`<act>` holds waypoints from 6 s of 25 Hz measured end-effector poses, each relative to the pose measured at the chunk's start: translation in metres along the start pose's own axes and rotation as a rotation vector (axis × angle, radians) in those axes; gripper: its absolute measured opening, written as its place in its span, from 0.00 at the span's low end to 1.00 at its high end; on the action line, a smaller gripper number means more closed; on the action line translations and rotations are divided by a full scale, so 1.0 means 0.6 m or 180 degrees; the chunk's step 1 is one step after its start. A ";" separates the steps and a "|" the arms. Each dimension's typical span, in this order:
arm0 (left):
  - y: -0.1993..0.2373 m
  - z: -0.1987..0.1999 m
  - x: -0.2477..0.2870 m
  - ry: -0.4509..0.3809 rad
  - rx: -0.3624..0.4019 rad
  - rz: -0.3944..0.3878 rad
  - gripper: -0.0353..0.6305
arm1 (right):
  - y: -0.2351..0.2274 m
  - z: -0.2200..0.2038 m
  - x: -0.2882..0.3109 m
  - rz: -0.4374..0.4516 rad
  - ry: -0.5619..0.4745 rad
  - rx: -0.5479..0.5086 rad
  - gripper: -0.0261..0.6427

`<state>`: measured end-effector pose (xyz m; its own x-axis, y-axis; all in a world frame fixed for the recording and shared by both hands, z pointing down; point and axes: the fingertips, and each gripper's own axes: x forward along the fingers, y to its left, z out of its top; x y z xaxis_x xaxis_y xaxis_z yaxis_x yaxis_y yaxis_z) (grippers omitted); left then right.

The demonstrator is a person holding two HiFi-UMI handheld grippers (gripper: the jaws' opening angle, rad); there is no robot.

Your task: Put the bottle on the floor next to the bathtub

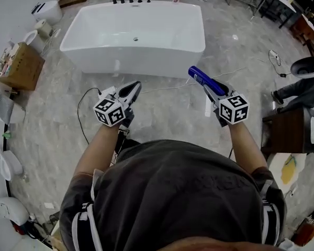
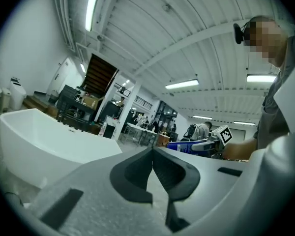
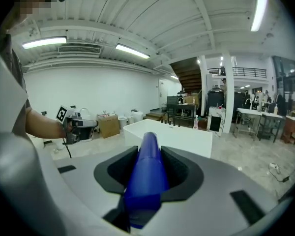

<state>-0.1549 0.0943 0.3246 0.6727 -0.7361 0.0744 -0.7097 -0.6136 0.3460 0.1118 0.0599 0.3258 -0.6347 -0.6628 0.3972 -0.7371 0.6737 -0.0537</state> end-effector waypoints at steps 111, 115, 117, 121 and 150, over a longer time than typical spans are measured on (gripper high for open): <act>0.352 -0.593 0.629 0.1106 0.0026 -0.0104 0.05 | -0.516 -0.633 0.711 0.0416 0.2476 -0.1854 0.54; 0.276 -0.464 0.609 0.1074 0.0095 -0.0218 0.05 | -0.474 -0.462 0.625 0.0507 0.2214 -0.1672 0.53; 0.244 -0.400 0.607 0.1042 0.0190 -0.0257 0.05 | -0.470 -0.368 0.583 0.0484 0.2012 -0.1602 0.52; 0.174 -0.268 0.583 0.0855 0.0177 -0.0285 0.05 | -0.460 -0.207 0.479 0.0395 0.1626 -0.1474 0.50; -0.005 0.162 0.477 -0.0119 0.0622 -0.0280 0.05 | -0.348 0.165 0.082 0.0140 -0.0936 0.0240 0.13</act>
<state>0.0197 -0.1424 0.2541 0.7283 -0.6851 0.0159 -0.6781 -0.7170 0.1614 0.2117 -0.1459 0.2661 -0.6982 -0.7071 0.1115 -0.7156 0.6849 -0.1372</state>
